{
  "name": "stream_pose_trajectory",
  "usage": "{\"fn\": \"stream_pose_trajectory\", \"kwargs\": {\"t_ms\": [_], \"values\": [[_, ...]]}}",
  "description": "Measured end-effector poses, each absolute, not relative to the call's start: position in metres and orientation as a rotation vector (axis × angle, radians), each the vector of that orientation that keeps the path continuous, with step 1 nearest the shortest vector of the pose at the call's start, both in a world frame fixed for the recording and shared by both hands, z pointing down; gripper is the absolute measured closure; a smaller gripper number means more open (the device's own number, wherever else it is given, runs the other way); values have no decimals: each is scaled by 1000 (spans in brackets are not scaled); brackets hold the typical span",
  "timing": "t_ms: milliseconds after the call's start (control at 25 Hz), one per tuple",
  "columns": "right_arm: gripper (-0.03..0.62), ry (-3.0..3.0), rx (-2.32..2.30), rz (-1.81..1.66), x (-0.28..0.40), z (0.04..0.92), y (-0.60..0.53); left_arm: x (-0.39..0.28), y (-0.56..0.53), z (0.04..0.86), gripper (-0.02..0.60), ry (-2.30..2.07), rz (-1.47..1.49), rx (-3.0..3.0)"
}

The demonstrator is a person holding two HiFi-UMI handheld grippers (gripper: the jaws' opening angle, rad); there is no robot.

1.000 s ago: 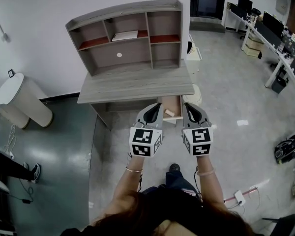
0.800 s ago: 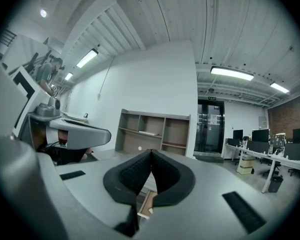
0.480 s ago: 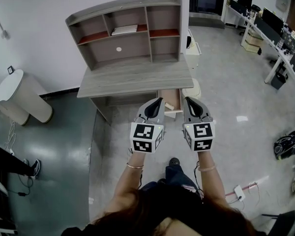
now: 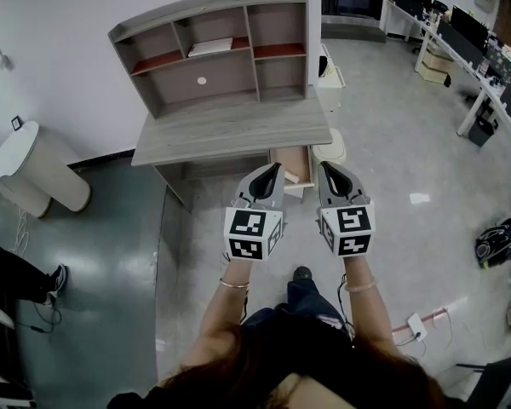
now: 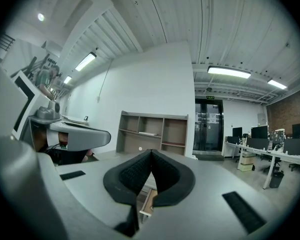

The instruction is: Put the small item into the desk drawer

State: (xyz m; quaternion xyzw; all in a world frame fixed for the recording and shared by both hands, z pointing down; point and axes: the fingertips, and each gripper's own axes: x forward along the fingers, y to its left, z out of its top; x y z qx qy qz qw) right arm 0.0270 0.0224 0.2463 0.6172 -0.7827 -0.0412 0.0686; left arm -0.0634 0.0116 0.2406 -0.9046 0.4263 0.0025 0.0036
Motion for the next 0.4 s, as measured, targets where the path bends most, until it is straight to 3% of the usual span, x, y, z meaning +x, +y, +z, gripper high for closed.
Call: {"fn": "stream_pose_trajectory", "kwargs": {"t_ms": [400], "values": [[592,-2348,1874,-119,31,248,28,-57,18,240,566,1322,13,-2841]]}}
